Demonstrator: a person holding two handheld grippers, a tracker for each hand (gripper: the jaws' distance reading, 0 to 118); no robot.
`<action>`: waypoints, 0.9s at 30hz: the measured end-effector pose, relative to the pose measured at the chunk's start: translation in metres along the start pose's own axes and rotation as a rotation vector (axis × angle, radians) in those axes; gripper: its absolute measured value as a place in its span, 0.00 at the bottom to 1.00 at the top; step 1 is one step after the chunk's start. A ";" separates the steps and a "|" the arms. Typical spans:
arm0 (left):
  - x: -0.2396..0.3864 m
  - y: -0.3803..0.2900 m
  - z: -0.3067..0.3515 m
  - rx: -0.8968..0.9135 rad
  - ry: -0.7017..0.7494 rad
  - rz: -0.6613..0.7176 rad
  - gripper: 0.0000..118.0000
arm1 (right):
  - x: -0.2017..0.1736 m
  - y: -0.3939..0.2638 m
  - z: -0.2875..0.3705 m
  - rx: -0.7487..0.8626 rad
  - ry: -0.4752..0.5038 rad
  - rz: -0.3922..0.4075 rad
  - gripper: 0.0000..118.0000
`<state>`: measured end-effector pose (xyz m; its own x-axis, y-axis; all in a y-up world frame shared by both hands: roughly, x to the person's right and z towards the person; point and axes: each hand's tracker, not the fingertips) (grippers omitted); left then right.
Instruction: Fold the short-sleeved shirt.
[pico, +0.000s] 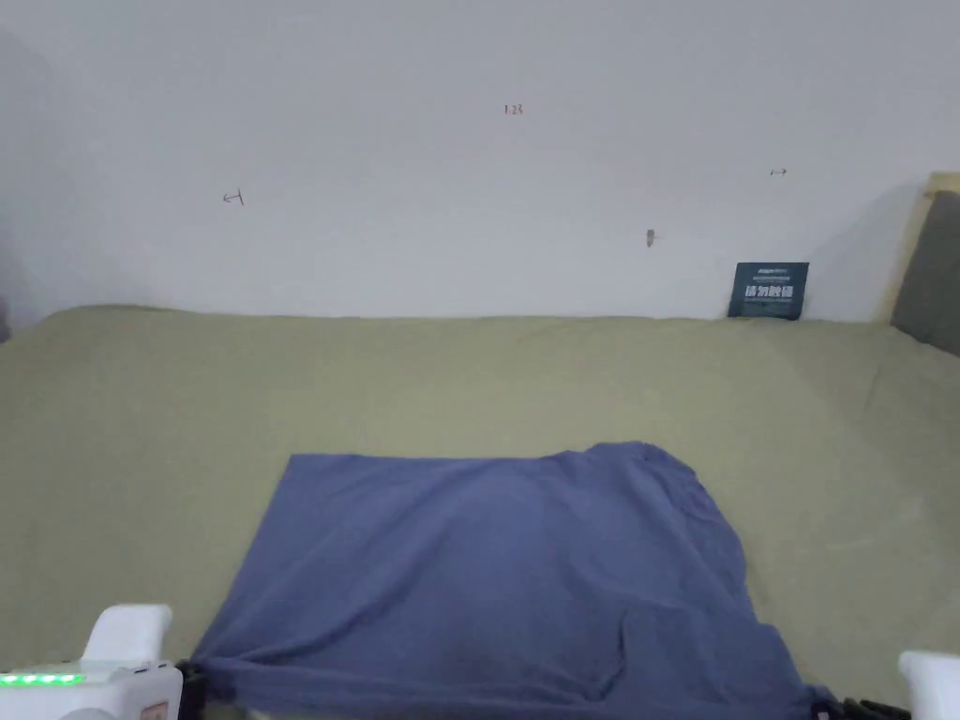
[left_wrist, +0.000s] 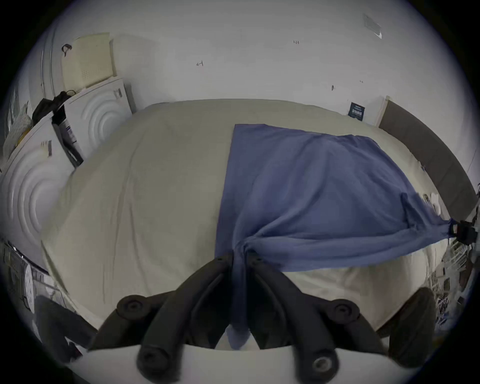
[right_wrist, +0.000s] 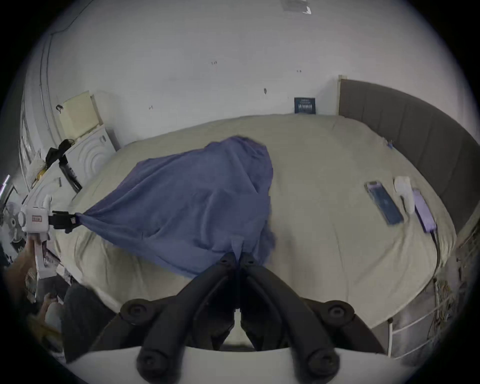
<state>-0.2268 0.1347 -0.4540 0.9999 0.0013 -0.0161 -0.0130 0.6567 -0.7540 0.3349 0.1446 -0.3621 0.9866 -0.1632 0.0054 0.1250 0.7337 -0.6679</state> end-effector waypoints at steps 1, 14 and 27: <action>-0.006 -0.007 0.004 -0.005 -0.003 -0.002 0.07 | 0.001 -0.007 0.004 -0.012 0.009 0.009 0.03; -0.016 -0.047 0.008 -0.058 -0.024 0.034 0.07 | 0.002 -0.034 -0.004 -0.072 0.000 0.039 0.03; 0.001 -0.047 0.032 0.026 0.032 -0.044 1.00 | -0.003 -0.022 0.017 0.025 -0.053 0.009 0.87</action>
<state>-0.2247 0.1275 -0.3974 0.9987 -0.0517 -0.0046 0.0316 0.6753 -0.7368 0.3310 0.1406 -0.3350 0.9918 -0.1219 0.0395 0.1182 0.7513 -0.6492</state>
